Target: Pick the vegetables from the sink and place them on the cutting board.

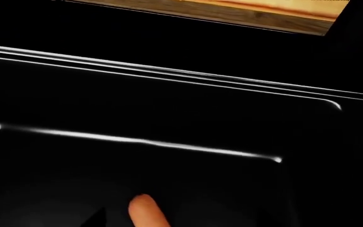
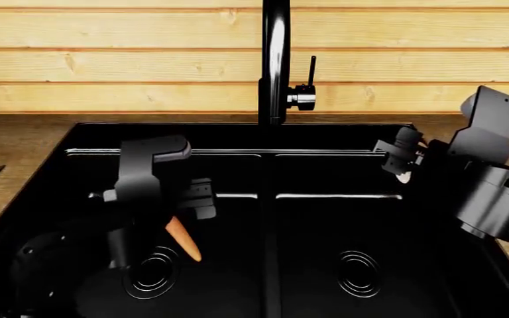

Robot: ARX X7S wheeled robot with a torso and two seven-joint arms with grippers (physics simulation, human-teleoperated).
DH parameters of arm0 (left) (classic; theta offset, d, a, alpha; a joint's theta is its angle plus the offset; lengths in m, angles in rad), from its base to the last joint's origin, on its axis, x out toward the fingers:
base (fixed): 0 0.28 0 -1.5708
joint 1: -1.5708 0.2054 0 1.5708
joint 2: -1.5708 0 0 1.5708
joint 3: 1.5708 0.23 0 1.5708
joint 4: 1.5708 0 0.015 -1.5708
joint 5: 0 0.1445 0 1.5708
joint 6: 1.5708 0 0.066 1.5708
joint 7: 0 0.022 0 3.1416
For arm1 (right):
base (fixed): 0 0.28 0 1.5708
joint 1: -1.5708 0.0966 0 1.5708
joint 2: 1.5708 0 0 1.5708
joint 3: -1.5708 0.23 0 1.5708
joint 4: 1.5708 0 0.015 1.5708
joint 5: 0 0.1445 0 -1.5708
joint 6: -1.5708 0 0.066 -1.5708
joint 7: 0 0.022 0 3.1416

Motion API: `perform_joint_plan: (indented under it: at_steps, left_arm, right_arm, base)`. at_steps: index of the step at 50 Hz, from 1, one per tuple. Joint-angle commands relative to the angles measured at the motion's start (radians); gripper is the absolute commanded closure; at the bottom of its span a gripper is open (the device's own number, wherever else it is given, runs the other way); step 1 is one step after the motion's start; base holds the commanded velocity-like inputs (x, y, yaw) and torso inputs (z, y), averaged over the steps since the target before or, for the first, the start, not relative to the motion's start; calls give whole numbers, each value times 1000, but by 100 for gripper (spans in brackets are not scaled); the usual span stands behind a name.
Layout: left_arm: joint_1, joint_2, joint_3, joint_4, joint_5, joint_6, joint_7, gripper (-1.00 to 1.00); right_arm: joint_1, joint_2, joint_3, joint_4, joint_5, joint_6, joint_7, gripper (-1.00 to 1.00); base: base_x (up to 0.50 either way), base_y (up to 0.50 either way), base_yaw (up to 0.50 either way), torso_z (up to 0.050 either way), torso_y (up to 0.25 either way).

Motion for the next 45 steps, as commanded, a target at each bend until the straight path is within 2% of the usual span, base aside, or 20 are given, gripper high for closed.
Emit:
perform_joint_plan:
  at_steps: [1, 19, 31, 45]
  left_arm:
    - [73, -8, 69, -64, 77, 63, 60, -100]
    - [123, -9, 140, -168, 162, 139, 136, -100]
    - [167, 6, 229, -285, 231, 182, 212, -100]
    - [166, 24, 268, -400, 285, 249, 267, -100]
  right_arm:
    - [2, 2, -9, 3, -6, -4, -10, 100]
    - [-12, 7, -13, 1, -14, -25, -22, 100]
    - [-27, 10, -19, 10, -35, -45, -53, 100]
    - [-42, 13, -20, 8, -38, -58, -61, 100]
  base:
    - [0, 3, 4, 0, 0]
    - [-9, 1, 6, 0, 0]
    - [-15, 2, 9, 0, 0]
    - [-16, 1, 10, 0, 0]
